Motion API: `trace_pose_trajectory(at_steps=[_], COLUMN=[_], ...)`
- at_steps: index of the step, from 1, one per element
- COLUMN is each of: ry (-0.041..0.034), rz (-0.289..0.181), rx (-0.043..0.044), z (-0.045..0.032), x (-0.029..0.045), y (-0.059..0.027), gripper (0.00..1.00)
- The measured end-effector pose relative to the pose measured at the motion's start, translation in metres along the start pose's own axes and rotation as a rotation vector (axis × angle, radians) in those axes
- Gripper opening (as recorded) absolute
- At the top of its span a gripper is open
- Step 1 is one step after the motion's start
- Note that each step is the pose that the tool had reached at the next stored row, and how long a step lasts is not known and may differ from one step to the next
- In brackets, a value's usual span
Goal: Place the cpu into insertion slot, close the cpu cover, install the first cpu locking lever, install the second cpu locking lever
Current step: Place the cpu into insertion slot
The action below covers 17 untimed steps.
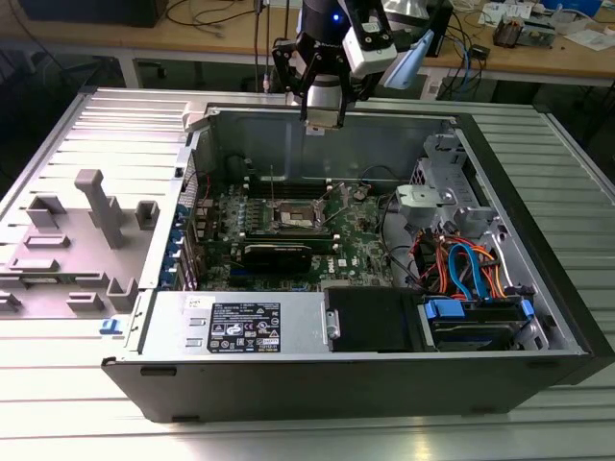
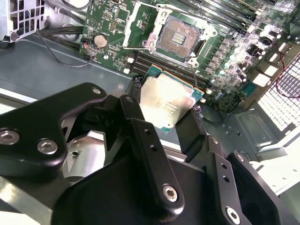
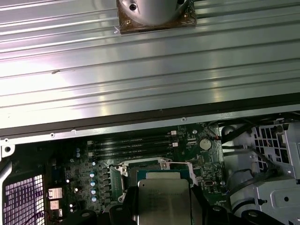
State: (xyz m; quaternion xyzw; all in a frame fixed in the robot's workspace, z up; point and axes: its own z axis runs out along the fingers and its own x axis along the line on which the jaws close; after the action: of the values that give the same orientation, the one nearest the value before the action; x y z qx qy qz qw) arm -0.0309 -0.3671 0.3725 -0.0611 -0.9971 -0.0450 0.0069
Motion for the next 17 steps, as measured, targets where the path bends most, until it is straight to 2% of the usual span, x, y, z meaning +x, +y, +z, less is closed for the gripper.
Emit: trace_pose_trajectory(at_steps=[8, 17], ry=[-0.0011, -0.0073], rz=[0.012, 0.082], rx=[-0.0003, -0.0014], z=[0.0001, 0.0006], x=[0.0000, -0.0001], y=[-0.0001, -0.0004], gripper=[0.55, 0.55])
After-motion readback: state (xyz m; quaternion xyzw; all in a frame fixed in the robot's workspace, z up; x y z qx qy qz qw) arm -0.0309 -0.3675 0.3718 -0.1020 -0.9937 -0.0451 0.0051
